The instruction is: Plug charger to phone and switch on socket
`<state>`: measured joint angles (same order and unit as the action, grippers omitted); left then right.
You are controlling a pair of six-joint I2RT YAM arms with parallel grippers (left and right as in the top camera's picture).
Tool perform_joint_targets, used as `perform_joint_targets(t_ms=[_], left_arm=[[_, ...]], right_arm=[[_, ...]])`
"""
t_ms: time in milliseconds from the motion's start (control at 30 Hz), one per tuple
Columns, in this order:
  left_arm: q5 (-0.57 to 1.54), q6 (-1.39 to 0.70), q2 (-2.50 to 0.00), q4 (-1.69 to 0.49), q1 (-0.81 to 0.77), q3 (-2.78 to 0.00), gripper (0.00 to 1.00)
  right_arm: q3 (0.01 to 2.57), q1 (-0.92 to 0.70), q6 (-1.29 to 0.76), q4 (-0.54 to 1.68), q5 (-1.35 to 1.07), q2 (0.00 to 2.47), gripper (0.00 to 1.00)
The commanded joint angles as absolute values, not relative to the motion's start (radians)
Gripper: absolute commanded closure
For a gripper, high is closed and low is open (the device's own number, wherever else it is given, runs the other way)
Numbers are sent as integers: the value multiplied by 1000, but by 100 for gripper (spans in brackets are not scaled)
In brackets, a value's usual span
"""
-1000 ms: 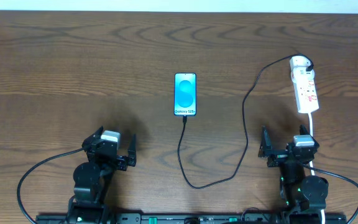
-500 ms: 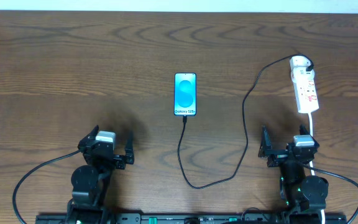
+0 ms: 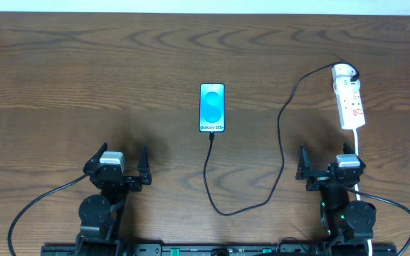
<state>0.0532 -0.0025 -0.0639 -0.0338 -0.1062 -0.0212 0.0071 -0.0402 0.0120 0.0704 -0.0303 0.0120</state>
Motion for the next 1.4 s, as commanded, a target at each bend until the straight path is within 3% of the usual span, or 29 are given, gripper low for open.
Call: perform_joint_targets(t_ms=[0, 1367], left_arm=[[34, 24, -53, -73, -101, -4, 2], [-8, 38, -1, -75, -73, -4, 2]], right_arm=[[6, -36, 24, 75, -28, 6, 1], [6, -36, 24, 75, -28, 6, 1]])
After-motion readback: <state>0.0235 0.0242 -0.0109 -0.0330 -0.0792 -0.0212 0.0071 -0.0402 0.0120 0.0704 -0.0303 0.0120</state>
